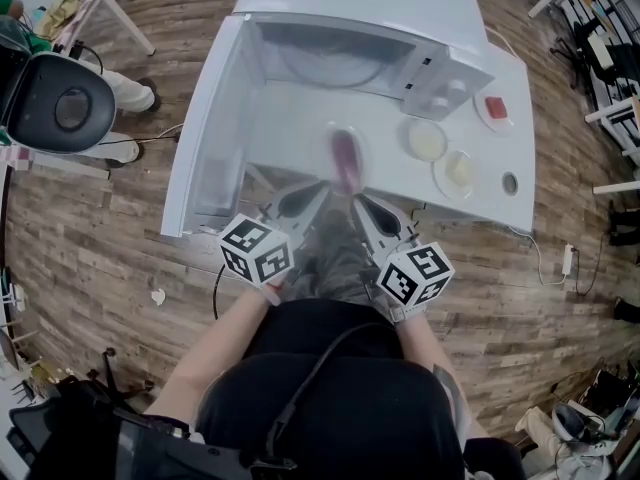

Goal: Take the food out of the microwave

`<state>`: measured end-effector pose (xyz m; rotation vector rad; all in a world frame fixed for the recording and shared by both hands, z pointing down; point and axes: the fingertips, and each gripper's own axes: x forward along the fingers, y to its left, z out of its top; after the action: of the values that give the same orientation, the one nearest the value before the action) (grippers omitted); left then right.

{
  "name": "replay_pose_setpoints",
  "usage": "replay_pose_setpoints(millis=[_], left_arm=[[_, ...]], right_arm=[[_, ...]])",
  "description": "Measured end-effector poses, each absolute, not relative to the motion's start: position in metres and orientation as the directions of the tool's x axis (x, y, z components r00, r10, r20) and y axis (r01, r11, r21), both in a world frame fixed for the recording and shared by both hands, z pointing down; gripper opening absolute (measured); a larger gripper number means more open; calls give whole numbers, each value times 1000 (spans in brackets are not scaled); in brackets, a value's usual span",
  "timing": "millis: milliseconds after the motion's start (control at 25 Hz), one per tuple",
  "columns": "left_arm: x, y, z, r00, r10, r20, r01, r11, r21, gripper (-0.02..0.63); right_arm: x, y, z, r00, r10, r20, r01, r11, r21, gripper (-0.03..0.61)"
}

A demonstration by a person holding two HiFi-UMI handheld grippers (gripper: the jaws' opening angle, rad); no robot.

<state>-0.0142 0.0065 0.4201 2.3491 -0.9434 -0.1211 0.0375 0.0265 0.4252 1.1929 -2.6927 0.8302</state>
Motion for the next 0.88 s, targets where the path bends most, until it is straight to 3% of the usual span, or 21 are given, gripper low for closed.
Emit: replay_pose_setpoints(millis=[880], left_arm=[[-34, 39, 439, 720, -667, 195, -644, -535, 547, 11]], right_arm=[[27, 55, 439, -710, -649, 274, -689, 557, -464, 29]])
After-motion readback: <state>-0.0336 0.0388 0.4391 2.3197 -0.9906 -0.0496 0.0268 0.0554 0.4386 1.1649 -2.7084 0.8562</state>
